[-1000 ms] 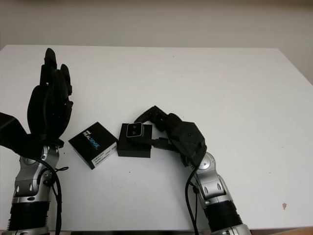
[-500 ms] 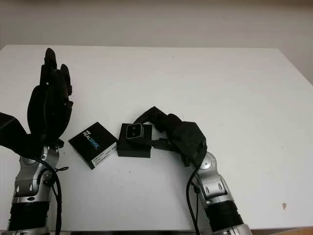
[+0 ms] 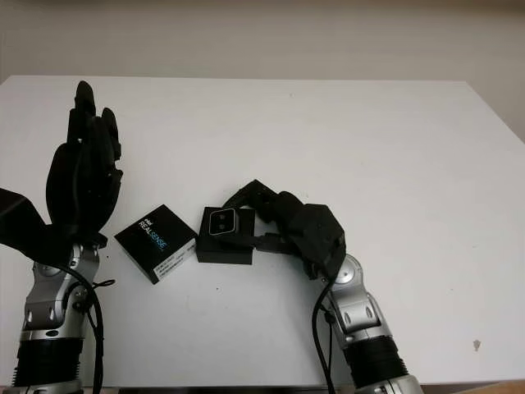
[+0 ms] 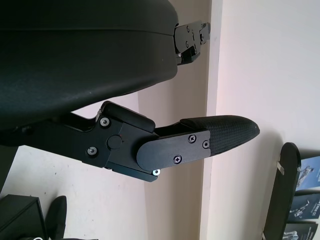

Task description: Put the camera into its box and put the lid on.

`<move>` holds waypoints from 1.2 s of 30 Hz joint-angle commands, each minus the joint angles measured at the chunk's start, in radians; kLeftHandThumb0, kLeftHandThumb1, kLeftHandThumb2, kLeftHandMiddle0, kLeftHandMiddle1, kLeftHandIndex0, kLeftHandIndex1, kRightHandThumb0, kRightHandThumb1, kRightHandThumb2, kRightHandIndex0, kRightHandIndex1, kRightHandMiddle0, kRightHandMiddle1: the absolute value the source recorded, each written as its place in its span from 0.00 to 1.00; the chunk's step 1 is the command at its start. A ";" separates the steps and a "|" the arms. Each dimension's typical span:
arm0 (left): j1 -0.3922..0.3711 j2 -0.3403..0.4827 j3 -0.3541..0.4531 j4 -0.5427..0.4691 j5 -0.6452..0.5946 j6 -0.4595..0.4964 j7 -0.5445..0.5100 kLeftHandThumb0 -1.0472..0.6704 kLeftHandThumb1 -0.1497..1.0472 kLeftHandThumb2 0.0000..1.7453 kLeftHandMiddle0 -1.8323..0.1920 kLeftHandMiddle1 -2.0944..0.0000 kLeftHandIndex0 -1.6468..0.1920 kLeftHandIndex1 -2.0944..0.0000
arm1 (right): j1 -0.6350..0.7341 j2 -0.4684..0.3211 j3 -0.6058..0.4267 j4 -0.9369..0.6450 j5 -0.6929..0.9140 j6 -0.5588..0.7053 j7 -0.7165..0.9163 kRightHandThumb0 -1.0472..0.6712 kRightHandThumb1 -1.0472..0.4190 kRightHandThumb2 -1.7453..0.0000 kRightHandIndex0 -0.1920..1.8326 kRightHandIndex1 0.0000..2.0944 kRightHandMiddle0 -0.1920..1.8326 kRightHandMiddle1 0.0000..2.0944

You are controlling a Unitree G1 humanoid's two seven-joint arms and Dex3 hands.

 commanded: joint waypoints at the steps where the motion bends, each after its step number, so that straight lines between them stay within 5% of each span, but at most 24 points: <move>1: -0.003 -0.001 0.000 -0.009 -0.001 -0.001 -0.001 0.14 1.00 0.34 1.00 1.00 1.00 1.00 | -0.003 -0.004 0.007 0.016 -0.003 -0.008 0.001 0.37 0.06 0.97 0.21 0.02 0.24 0.79; 13: -0.004 0.000 0.000 -0.003 0.005 -0.016 -0.001 0.14 1.00 0.34 1.00 1.00 1.00 1.00 | -0.002 -0.027 0.038 0.022 -0.080 -0.049 -0.026 0.36 0.07 0.97 0.20 0.02 0.23 0.75; 19: -0.003 -0.001 0.000 -0.005 0.005 -0.012 0.003 0.14 1.00 0.34 1.00 1.00 1.00 1.00 | 0.005 -0.062 0.067 -0.035 -0.136 -0.027 -0.016 0.32 0.10 0.97 0.12 0.02 0.15 0.36; 36: 0.000 -0.001 0.000 -0.008 -0.001 -0.009 -0.002 0.15 1.00 0.34 1.00 1.00 1.00 1.00 | -0.008 -0.079 0.059 -0.070 -0.119 -0.005 -0.001 0.31 0.12 0.97 0.04 0.01 0.11 0.15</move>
